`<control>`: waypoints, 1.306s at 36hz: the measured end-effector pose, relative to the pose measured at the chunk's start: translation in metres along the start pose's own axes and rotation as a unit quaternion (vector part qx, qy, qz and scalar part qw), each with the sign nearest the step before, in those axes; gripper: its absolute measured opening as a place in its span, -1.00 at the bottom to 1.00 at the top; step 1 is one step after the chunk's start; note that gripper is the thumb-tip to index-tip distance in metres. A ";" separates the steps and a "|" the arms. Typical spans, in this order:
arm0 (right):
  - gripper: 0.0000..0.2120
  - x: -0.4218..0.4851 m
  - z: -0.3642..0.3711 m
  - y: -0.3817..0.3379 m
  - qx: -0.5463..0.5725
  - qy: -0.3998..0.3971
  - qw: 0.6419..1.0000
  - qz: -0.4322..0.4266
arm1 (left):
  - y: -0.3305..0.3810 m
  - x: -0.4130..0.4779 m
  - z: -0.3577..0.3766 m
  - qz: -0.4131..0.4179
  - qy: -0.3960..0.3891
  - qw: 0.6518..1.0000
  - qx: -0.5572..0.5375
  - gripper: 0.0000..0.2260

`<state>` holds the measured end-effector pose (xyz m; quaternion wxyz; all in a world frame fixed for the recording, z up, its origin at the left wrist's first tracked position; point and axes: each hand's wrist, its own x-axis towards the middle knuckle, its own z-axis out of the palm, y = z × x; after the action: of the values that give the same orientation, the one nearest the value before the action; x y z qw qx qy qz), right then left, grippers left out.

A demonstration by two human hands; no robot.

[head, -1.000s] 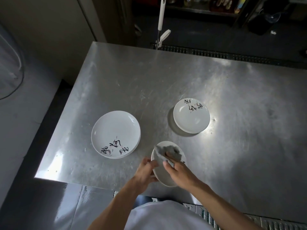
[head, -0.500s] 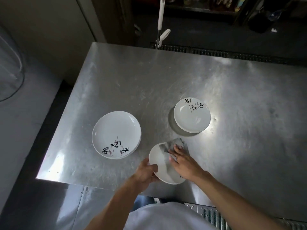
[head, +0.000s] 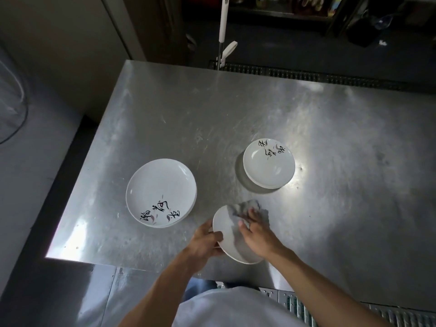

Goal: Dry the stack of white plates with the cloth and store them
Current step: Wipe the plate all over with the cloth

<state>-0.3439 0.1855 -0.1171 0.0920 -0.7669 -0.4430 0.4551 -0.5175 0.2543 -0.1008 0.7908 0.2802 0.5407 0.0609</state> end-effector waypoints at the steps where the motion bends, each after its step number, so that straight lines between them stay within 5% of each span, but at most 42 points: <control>1: -0.55 0.000 0.000 0.000 -0.014 0.007 1.000 -0.013 | 0.000 0.000 0.000 -0.001 -0.004 1.000 0.000 -0.42; 5: -0.57 -0.006 0.008 0.000 -0.048 -0.063 0.989 -0.123 | -0.001 -0.003 0.003 -0.003 -0.029 1.000 -0.001 -0.48; 9: -0.55 -0.004 -0.009 0.005 -0.097 0.001 0.994 -0.058 | 0.000 -0.002 0.001 -0.015 0.006 0.999 -0.045 -0.45; 14: -0.57 -0.025 -0.023 0.005 -0.116 -0.011 0.988 -0.105 | 0.010 0.006 -0.004 -0.019 0.021 0.997 -0.071 -0.54; 19: -0.53 -0.050 -0.020 -0.005 -0.150 0.015 0.966 -0.209 | 0.026 0.007 -0.001 0.014 0.000 0.998 -0.064 -0.28; 23: -0.85 -0.052 -0.020 -0.012 -0.166 0.100 0.941 -0.277 | 0.032 0.005 0.001 0.004 -0.015 0.998 -0.058 -0.20; 26: -0.95 -0.050 -0.028 -0.019 -0.168 0.114 0.940 -0.273 | 0.035 0.003 0.002 0.017 -0.025 0.998 -0.046 -0.38; 33: -0.93 -0.037 -0.072 -0.021 0.041 0.089 0.972 -0.213 | 0.047 -0.013 0.003 0.080 0.053 0.987 0.127 -0.61; 38: -0.94 -0.018 -0.100 -0.007 0.203 0.054 0.963 -0.167 | 0.044 -0.020 -0.005 0.187 0.021 0.952 0.242 -0.76; 40: -0.88 -0.013 -0.109 -0.003 0.241 0.053 0.956 -0.157 | 0.041 -0.018 -0.008 0.198 -0.016 0.947 0.253 -0.89; 47: -0.96 -0.001 -0.105 0.011 0.235 0.111 0.960 -0.101 | 0.022 -0.019 -0.010 0.167 -0.101 0.966 0.170 -0.77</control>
<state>-0.2562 0.2058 -0.0629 0.3637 -0.7209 -0.3854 0.4467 -0.5293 0.2688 -0.0761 0.7605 0.5018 0.4060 0.0703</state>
